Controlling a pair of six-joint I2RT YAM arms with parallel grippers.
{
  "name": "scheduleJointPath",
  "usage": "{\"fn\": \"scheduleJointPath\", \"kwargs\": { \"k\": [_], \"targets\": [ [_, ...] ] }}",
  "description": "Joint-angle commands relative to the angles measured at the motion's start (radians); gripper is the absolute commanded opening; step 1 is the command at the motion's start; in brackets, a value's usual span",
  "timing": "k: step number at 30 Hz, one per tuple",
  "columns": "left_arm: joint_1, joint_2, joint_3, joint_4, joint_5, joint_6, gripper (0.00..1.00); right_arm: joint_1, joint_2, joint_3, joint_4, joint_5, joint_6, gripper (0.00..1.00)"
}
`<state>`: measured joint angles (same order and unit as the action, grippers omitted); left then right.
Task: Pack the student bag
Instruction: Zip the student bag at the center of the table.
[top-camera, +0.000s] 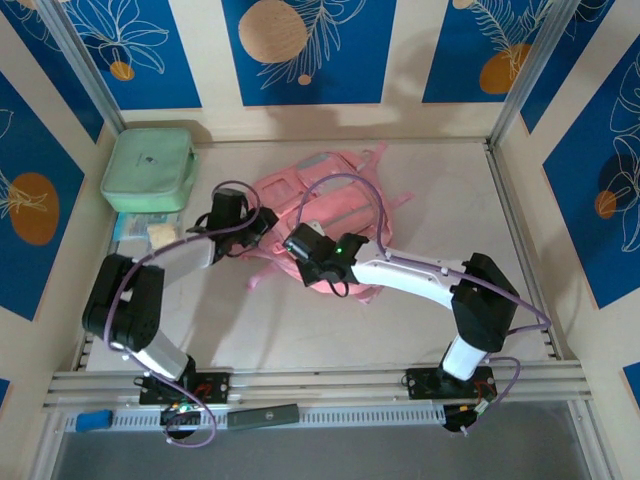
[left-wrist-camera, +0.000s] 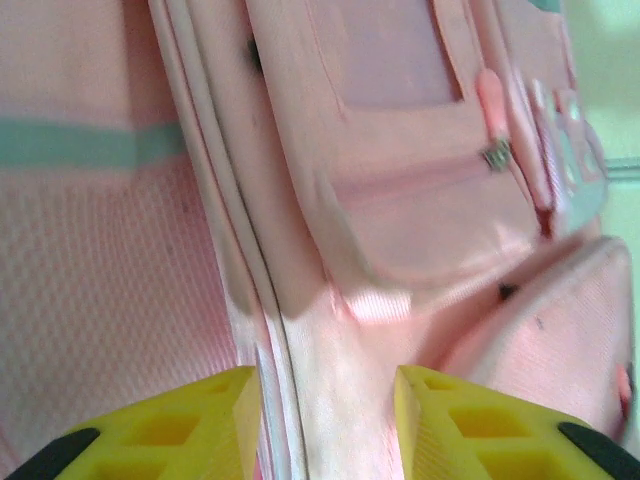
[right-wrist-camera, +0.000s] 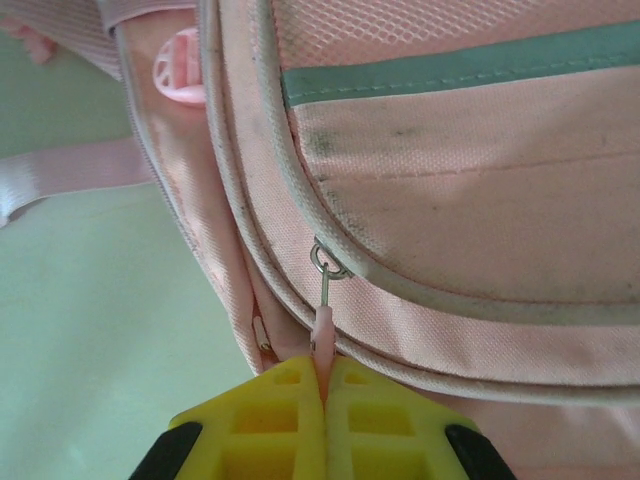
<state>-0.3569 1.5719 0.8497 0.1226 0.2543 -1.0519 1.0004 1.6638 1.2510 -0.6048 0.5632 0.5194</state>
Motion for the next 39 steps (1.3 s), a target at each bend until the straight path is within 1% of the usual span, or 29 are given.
{"fn": "scheduleJointPath", "kwargs": {
  "k": [1,3,6,9,13,16,17,21,24,26,27,29,32,34,36,37,39],
  "targets": [
    [-0.071,-0.061,-0.057,0.115,0.021,-0.142,0.42,-0.022,-0.039,0.018,-0.003,-0.114,-0.005,0.00],
    [-0.114,-0.065,-0.060,0.135,0.007,-0.182,0.42,-0.033,-0.046,0.007,-0.012,-0.104,-0.003,0.00],
    [-0.170,-0.058,-0.078,0.220,-0.007,-0.260,0.42,-0.041,-0.066,-0.025,-0.006,-0.102,0.002,0.00],
    [-0.218,-0.065,-0.078,0.167,-0.054,-0.310,0.42,-0.041,-0.076,-0.040,0.011,-0.097,0.002,0.00],
    [-0.261,-0.103,-0.146,0.175,-0.145,-0.409,0.39,-0.043,-0.076,-0.046,0.029,-0.085,-0.001,0.00],
    [-0.292,-0.119,-0.143,0.110,-0.186,-0.446,0.39,-0.042,-0.074,-0.048,0.044,-0.092,-0.009,0.00],
    [-0.302,-0.119,-0.143,0.118,-0.203,-0.453,0.38,-0.043,-0.072,-0.050,0.049,-0.093,-0.010,0.00],
    [-0.324,-0.103,-0.113,0.149,-0.237,-0.469,0.30,-0.043,-0.062,-0.050,0.055,-0.093,-0.009,0.00],
    [-0.326,-0.096,-0.085,0.101,-0.252,-0.445,0.19,-0.043,-0.058,-0.050,0.047,-0.075,-0.008,0.00],
    [-0.317,-0.103,-0.097,0.097,-0.262,-0.438,0.04,-0.043,-0.061,-0.046,0.029,-0.042,-0.003,0.00],
    [-0.308,-0.110,-0.106,0.099,-0.266,-0.427,0.00,-0.045,-0.062,-0.044,0.015,-0.021,0.001,0.00],
    [-0.271,-0.130,-0.108,0.065,-0.241,-0.381,0.00,-0.049,-0.066,-0.040,-0.031,0.018,0.006,0.00],
    [-0.179,-0.143,-0.061,-0.068,-0.128,-0.230,0.00,-0.060,-0.084,-0.060,-0.096,0.071,0.004,0.00],
    [-0.111,-0.139,-0.036,-0.117,-0.036,-0.136,0.00,-0.086,-0.102,-0.087,-0.112,0.067,0.000,0.00],
    [-0.052,-0.138,-0.017,-0.166,0.014,-0.063,0.00,-0.119,-0.118,-0.100,-0.120,0.058,0.000,0.00],
    [-0.023,-0.130,-0.006,-0.173,0.040,-0.011,0.00,-0.124,-0.121,-0.098,-0.125,0.071,-0.005,0.00],
    [0.018,-0.097,0.065,-0.241,0.087,0.067,0.00,-0.101,-0.113,-0.080,-0.126,0.112,-0.033,0.00]
  ]
}}
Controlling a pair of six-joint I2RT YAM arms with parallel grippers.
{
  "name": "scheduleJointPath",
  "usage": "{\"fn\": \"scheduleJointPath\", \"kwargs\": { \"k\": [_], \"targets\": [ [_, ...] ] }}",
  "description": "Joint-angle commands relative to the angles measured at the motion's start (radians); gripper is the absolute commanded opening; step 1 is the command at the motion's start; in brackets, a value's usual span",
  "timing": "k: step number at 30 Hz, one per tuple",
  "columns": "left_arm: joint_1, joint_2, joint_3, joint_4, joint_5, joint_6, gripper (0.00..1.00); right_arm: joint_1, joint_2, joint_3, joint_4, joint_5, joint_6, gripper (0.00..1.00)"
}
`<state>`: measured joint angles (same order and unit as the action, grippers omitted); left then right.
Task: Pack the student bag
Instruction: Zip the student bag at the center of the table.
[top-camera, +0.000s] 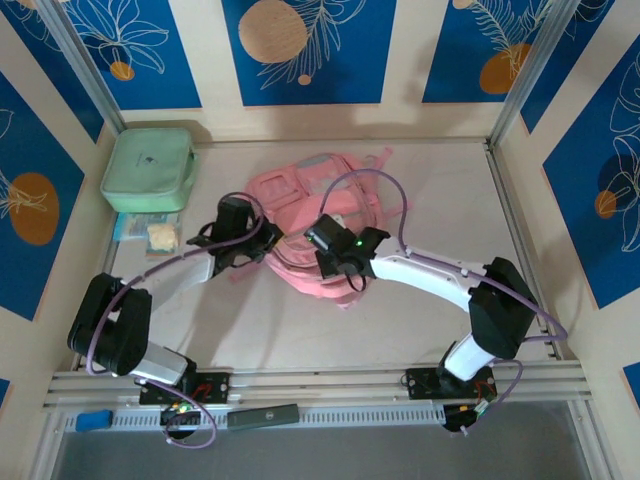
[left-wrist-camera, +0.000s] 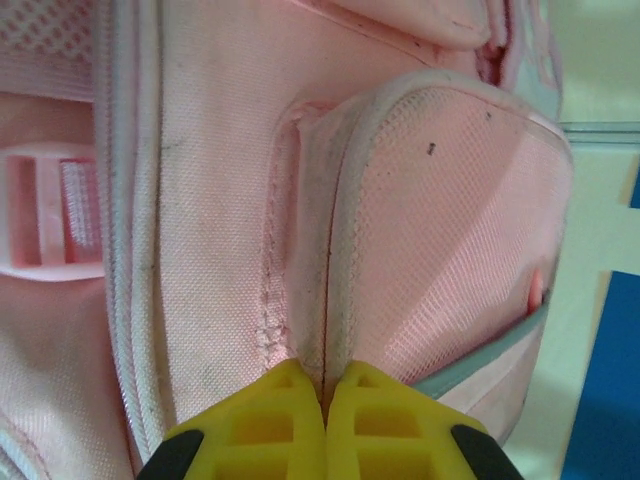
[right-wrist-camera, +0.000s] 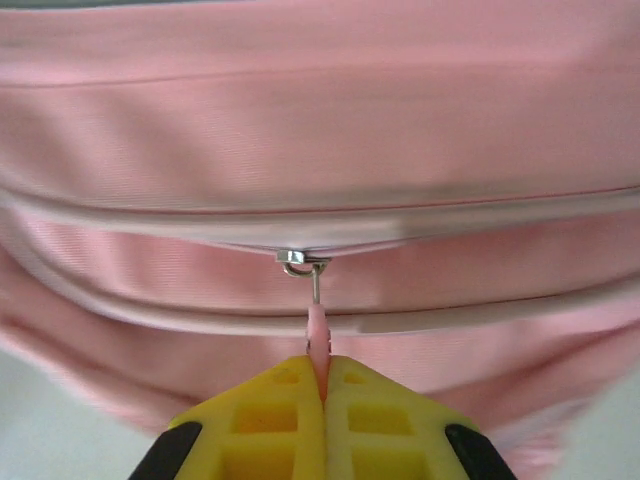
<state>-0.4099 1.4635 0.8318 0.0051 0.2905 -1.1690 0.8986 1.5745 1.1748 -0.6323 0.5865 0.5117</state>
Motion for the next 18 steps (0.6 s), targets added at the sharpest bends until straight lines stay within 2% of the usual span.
{"fn": "scheduleJointPath", "kwargs": {
  "k": [1,3,6,7,8,9,11,15,18],
  "targets": [
    [0.080,0.035,0.126,-0.149,0.077,0.234,0.00,0.029,-0.017,0.008,-0.085,0.094,-0.047,0.00],
    [0.085,0.077,0.210,-0.211,0.089,0.287,0.00,0.068,0.001,0.036,-0.041,0.048,-0.071,0.00],
    [0.086,0.103,0.272,-0.197,0.132,0.317,0.01,0.085,0.039,0.092,-0.023,0.010,-0.048,0.00],
    [0.086,0.095,0.276,-0.203,0.127,0.318,0.17,0.079,0.045,0.104,-0.014,-0.010,-0.040,0.00],
    [0.086,0.078,0.258,-0.188,0.123,0.307,0.28,0.071,0.043,0.102,0.003,-0.034,-0.038,0.00],
    [0.085,0.058,0.232,-0.165,0.124,0.289,0.34,0.063,0.039,0.096,0.021,-0.052,-0.035,0.00],
    [0.079,0.007,0.157,-0.110,0.121,0.218,0.42,0.049,0.033,0.089,0.032,-0.069,-0.030,0.00],
    [0.004,-0.095,-0.001,0.039,0.062,0.037,0.49,0.041,0.029,0.074,0.032,-0.068,-0.031,0.00],
    [-0.037,-0.112,-0.058,0.111,0.039,-0.089,0.53,0.037,0.028,0.061,0.036,-0.073,-0.027,0.00]
  ]
}}
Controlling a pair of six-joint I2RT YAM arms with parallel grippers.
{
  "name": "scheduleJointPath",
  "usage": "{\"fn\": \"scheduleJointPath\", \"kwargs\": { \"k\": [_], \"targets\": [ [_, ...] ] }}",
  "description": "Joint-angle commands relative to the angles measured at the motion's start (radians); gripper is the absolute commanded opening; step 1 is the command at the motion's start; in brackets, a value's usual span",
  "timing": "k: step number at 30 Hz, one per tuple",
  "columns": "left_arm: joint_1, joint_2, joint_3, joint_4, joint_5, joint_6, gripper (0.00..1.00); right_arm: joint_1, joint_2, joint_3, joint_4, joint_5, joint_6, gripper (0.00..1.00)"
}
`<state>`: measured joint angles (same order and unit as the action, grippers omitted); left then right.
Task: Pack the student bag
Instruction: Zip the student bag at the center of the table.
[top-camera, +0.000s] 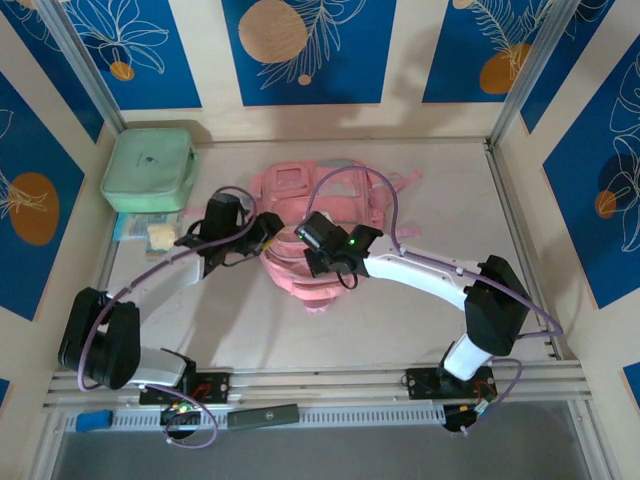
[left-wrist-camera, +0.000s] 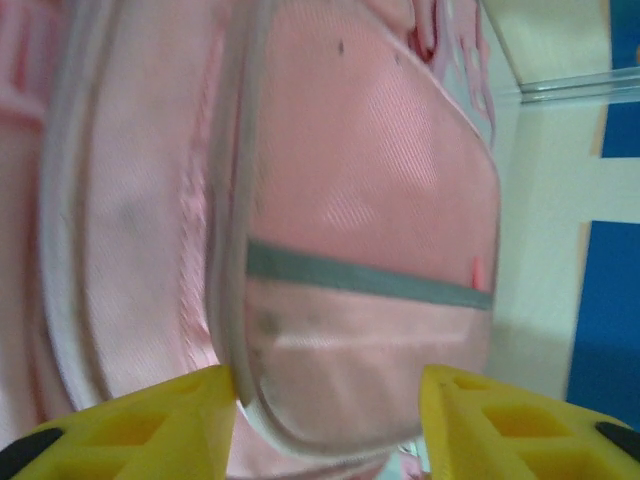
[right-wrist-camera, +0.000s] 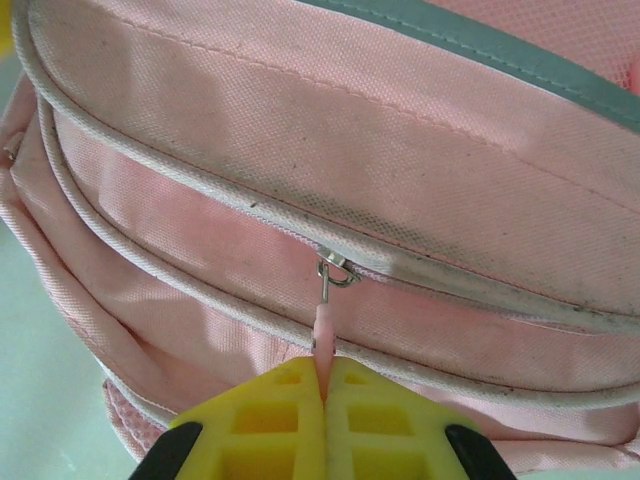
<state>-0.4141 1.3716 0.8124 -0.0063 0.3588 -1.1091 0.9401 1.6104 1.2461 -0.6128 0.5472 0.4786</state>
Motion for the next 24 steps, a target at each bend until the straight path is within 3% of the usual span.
{"fn": "scheduleJointPath", "kwargs": {
  "k": [1,9,14,16,18,24],
  "targets": [
    [-0.058,-0.025,-0.059,0.140,-0.059,-0.196,0.54,-0.009,-0.007,-0.011,0.015,-0.036,0.007,0.00],
    [-0.172,0.028,-0.074,0.197,-0.224,-0.362,0.53,-0.013,0.000,-0.019,0.036,-0.045,0.008,0.00],
    [-0.187,0.057,-0.038,0.168,-0.265,-0.356,0.30,-0.030,0.003,-0.024,0.043,-0.047,0.003,0.00],
    [-0.174,0.049,-0.029,0.126,-0.278,-0.319,0.13,-0.039,-0.002,-0.031,0.030,-0.040,0.001,0.00],
    [-0.143,0.041,-0.025,0.089,-0.258,-0.275,0.01,-0.061,-0.028,-0.056,0.034,-0.058,-0.003,0.00],
    [0.072,0.040,0.006,-0.031,-0.001,-0.003,0.00,-0.136,-0.133,-0.187,0.018,0.002,-0.023,0.00]
  ]
}}
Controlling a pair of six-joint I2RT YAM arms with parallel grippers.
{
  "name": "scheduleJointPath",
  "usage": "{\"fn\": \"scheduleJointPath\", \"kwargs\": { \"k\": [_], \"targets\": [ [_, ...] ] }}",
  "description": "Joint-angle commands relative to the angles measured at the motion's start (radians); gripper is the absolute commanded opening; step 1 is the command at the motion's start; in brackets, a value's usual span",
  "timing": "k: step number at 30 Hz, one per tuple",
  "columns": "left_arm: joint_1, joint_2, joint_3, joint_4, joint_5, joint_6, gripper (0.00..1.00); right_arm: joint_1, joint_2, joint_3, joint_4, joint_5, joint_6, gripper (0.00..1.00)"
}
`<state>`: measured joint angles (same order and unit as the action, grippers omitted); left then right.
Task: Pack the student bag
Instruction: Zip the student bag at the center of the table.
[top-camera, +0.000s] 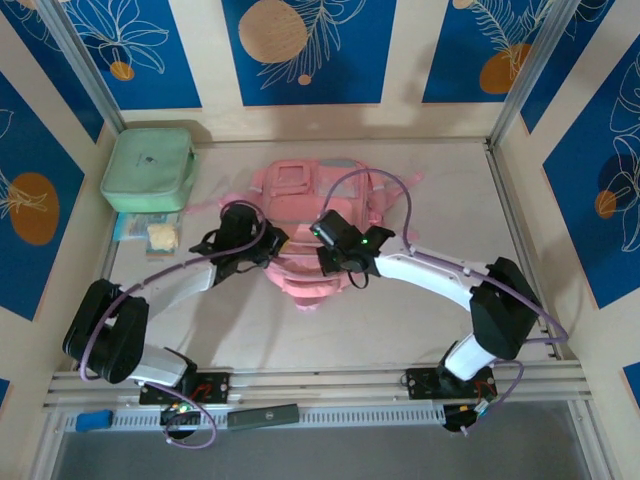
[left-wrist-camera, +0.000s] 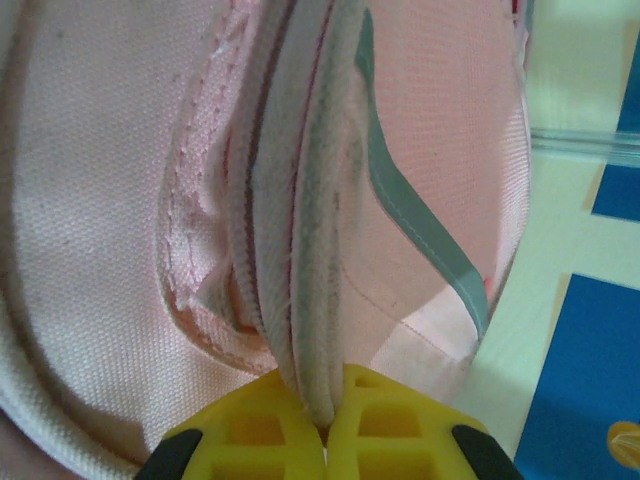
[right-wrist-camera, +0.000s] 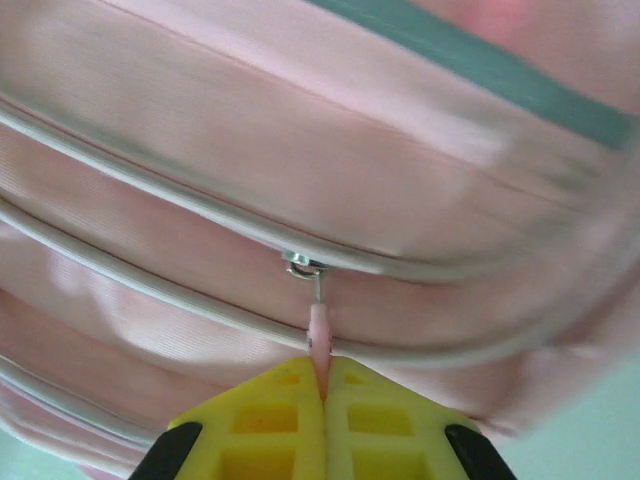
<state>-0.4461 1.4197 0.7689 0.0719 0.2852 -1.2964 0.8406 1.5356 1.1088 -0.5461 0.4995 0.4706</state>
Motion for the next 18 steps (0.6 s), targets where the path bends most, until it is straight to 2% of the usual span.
{"fn": "scheduleJointPath", "kwargs": {
  "k": [1,4,7,10,18],
  "targets": [
    [0.142,0.010,0.084,-0.180,0.099,0.247,0.00,-0.065,-0.063,-0.065,-0.048,0.046,-0.010,0.00],
    [0.213,0.071,0.177,-0.249,0.186,0.367,0.00,-0.103,-0.048,-0.046,-0.054,0.058,0.003,0.00],
    [0.225,0.107,0.231,-0.264,0.203,0.413,0.00,-0.031,-0.023,0.008,-0.035,0.094,-0.051,0.00],
    [0.224,0.129,0.266,-0.270,0.242,0.436,0.00,-0.009,-0.004,0.033,0.002,0.049,-0.083,0.00],
    [0.228,0.145,0.316,-0.428,0.184,0.588,0.00,-0.165,0.036,0.058,0.046,0.088,-0.123,0.00]
  ]
}}
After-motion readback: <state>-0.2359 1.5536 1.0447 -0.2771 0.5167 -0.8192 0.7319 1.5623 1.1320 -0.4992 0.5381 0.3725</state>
